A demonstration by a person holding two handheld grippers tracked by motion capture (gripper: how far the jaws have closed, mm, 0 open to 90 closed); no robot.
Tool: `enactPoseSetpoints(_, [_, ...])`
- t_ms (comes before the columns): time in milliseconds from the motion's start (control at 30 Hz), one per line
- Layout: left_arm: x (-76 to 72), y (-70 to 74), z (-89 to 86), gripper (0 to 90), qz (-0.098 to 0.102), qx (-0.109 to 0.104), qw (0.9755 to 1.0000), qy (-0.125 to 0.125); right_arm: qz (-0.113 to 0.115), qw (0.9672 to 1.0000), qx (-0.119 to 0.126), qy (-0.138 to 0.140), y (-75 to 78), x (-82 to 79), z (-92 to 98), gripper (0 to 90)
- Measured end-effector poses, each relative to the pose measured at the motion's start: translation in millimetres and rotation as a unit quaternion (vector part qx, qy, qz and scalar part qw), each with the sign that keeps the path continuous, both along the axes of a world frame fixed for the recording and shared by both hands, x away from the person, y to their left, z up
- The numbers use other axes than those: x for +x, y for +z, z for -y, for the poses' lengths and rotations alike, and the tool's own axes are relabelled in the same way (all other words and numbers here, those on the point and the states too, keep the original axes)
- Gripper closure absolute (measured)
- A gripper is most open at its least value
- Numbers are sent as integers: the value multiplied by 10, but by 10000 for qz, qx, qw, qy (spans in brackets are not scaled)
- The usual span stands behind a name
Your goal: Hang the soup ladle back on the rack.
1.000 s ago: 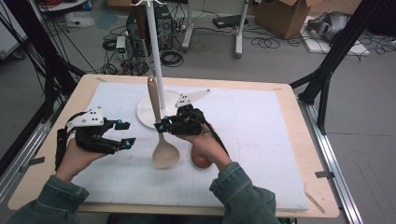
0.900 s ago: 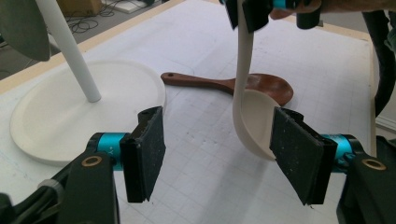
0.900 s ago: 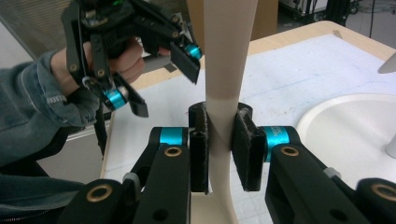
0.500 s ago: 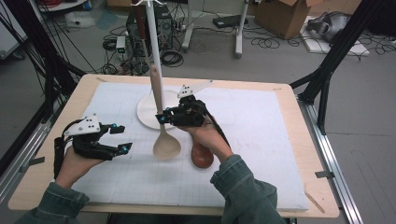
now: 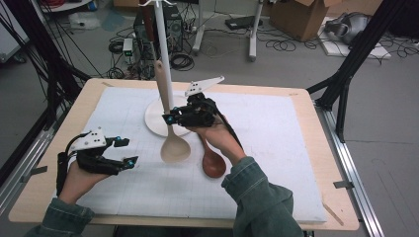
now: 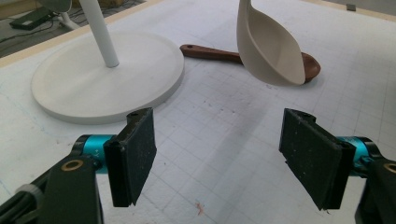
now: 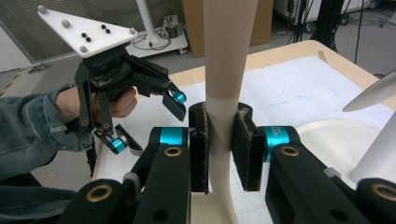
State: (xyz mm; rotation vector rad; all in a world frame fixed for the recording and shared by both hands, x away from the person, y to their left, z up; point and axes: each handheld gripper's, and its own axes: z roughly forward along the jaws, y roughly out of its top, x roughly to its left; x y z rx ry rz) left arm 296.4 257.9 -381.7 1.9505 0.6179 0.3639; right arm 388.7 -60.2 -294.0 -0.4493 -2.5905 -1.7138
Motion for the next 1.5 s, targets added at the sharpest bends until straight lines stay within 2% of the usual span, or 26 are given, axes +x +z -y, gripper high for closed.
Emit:
enactPoseSetpoints(133, [-8,-21,-9,270,11,13,10000,23,49,10000,26,-10,24,35,-4,784])
enactPoseSetpoints(200, [-7,-37,-5,263,-11,-6,10000,29,-40,10000,-22,-17,55,43,-6,784])
enactPoseSetpoints(467, [2,-73,16,249,-53,-4,10000,9,92,9999,40,-25,196,155,-39,784])
enactPoseSetpoints(567, [-1,-77,11,248,-55,26,10000,17,44,10000,65,-42,245,201,-49,784])
enactPoseSetpoints(600, [-1,-80,11,247,-51,11,10000,14,106,9999,90,-59,257,225,-56,784])
enactPoseSetpoints(833, [-3,-90,33,239,-42,11,10000,-10,103,9999,0,-135,398,367,-93,784])
enactPoseSetpoints(1100, [2,-101,47,232,-49,25,10000,-20,173,9996,26,-208,577,563,-106,784])
enactPoseSetpoints(1500, [4,-101,51,229,-50,42,10000,-14,161,9993,-19,-333,819,824,-170,784])
